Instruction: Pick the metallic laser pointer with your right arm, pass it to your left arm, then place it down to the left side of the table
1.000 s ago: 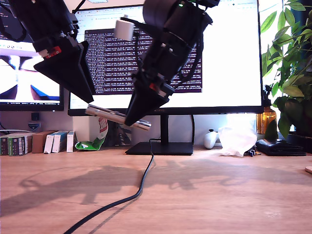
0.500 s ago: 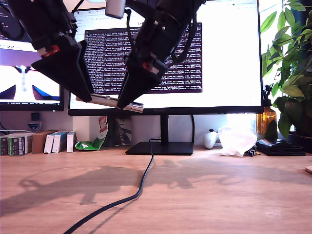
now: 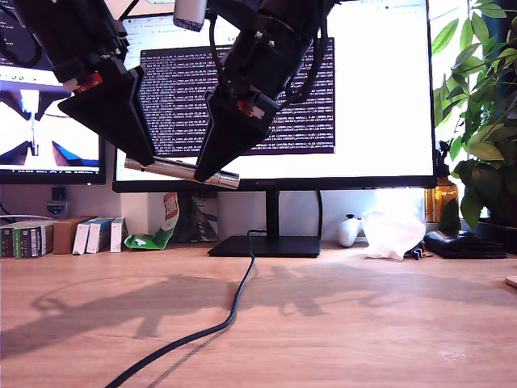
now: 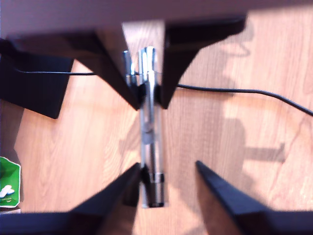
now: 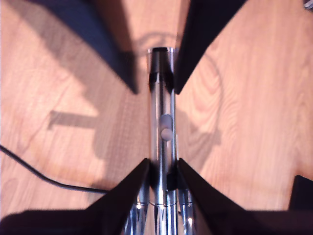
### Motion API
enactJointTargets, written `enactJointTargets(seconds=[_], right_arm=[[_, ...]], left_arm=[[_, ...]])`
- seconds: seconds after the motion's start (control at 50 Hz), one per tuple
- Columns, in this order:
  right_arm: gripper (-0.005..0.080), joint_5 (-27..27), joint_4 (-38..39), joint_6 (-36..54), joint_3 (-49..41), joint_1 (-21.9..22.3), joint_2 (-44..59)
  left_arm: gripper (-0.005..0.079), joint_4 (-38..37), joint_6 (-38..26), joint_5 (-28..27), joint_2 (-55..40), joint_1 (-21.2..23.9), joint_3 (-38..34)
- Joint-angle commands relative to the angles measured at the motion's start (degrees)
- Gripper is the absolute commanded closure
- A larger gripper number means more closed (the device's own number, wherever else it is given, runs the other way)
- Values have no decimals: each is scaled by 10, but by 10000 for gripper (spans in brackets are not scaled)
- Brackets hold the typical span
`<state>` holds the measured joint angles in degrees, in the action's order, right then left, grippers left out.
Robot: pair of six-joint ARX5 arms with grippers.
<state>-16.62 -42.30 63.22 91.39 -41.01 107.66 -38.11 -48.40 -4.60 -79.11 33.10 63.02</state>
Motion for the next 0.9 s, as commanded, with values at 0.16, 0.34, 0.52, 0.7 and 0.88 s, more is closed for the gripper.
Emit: enactJointTargets(seconds=[0.16,0.34,0.52,0.7,0.88], right_arm=[[762,-3,9,-3,22,-15,-8],[762,-2,9,-3,42,-15,-11],[762,-3,13,-3,50,-15,-11],[762,-2,9,-3,50,-13,-11],[762,-2,9,-3,50,-6,-11]], left_arm=[[767,-7,3,-11,-4,4,-3],[670,-10,3,-41,-4,4,-3],[401,3,5,8,-7,4,-3],[329,24,5,47,-7,4,-3],[323,25,5,47,-7,8,-3]])
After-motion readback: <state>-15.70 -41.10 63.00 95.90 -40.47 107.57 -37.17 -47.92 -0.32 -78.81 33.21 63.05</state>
